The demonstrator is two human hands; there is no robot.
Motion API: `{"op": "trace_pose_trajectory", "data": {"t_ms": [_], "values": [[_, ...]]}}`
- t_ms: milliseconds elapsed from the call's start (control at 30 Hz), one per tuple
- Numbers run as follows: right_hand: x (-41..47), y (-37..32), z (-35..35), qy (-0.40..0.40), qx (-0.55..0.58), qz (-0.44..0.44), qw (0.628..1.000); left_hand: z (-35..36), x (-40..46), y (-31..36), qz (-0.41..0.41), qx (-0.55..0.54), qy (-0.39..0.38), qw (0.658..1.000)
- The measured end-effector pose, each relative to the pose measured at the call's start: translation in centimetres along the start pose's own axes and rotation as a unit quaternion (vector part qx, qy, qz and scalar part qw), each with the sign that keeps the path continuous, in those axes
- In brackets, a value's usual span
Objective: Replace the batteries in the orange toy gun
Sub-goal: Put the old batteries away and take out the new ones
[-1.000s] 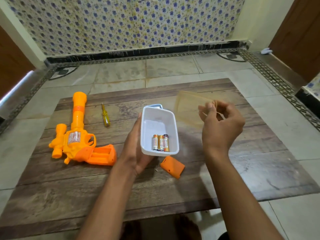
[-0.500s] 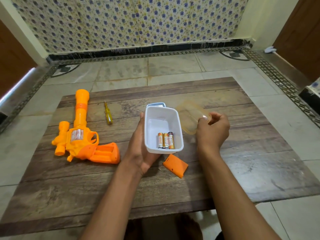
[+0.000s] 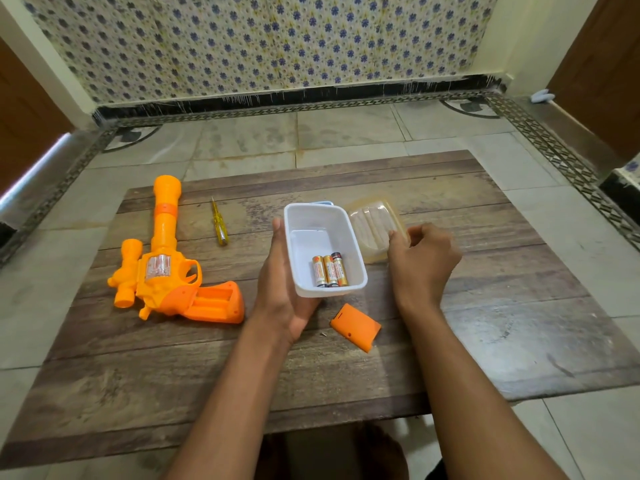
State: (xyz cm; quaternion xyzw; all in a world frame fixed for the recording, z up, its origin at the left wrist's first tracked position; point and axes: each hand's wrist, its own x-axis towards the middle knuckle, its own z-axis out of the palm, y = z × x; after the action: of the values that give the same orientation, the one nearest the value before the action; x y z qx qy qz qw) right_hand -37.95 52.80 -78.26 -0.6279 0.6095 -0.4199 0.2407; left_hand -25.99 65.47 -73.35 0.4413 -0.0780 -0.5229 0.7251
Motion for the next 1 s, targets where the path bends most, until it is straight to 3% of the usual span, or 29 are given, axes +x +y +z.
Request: {"op": "trace_pose_trajectory", "data": {"t_ms": [133, 233, 300, 367, 433, 500, 600, 667, 733, 800, 900, 1000], "values": [[-0.3, -0.5, -0.4, 0.01, -0.021, -0.035, 0.999, 0.4, -0.4, 0.4, 0.028, -0.006, 0.005, 1.0], [-1.0, -2.6, -1.4, 0.023, 0.036, -0.099, 0.994, 0.5, -0.5, 0.6, 0.058, 0.023, 0.024, 0.998], [-2.2, -4.3, -1.8, -0.019, 0.11, -0.08, 0.991, 0.8, -0.6, 0.8, 0.073, 0.037, 0.041, 0.996], [-4.0, -5.7, -1.9, -0.127, 0.176, -0.006, 0.976, 1.1, -0.6, 1.2, 0.095, 0.046, 0.061, 0.993], [-5.7, -6.1, -1.7, -0.228, 0.252, 0.097, 0.935, 1.4, -0.6, 1.6, 0.138, 0.077, 0.066, 0.985], [-6.8, -6.6, -1.8, -0.268, 0.305, 0.176, 0.897, 1.5, -0.4, 1.8, 0.223, 0.164, 0.088, 0.957], [-6.7, -7.1, -2.1, -0.299, 0.394, 0.25, 0.832, 2.1, -0.8, 2.0, 0.325, 0.318, 0.116, 0.883], [-6.8, -7.3, -2.0, -0.332, 0.435, 0.303, 0.78, 2.5, -1.2, 1.8, 0.362, 0.446, 0.134, 0.808], [-6.9, -7.1, -1.3, -0.346, 0.483, 0.365, 0.717, 2.8, -1.7, 1.4, 0.358, 0.551, 0.158, 0.737], [-7.0, -6.7, -0.4, -0.348, 0.542, 0.386, 0.66, 3.3, -2.1, 0.8, 0.336, 0.607, 0.148, 0.704], [-6.6, -6.2, 0.6, -0.379, 0.597, 0.375, 0.599, 3.9, -2.3, 0.2, 0.34, 0.632, 0.135, 0.684], [-6.0, -5.7, 0.6, -0.365, 0.581, 0.417, 0.597, 3.8, -1.8, 0.1, 0.364, 0.572, 0.147, 0.72]]}}
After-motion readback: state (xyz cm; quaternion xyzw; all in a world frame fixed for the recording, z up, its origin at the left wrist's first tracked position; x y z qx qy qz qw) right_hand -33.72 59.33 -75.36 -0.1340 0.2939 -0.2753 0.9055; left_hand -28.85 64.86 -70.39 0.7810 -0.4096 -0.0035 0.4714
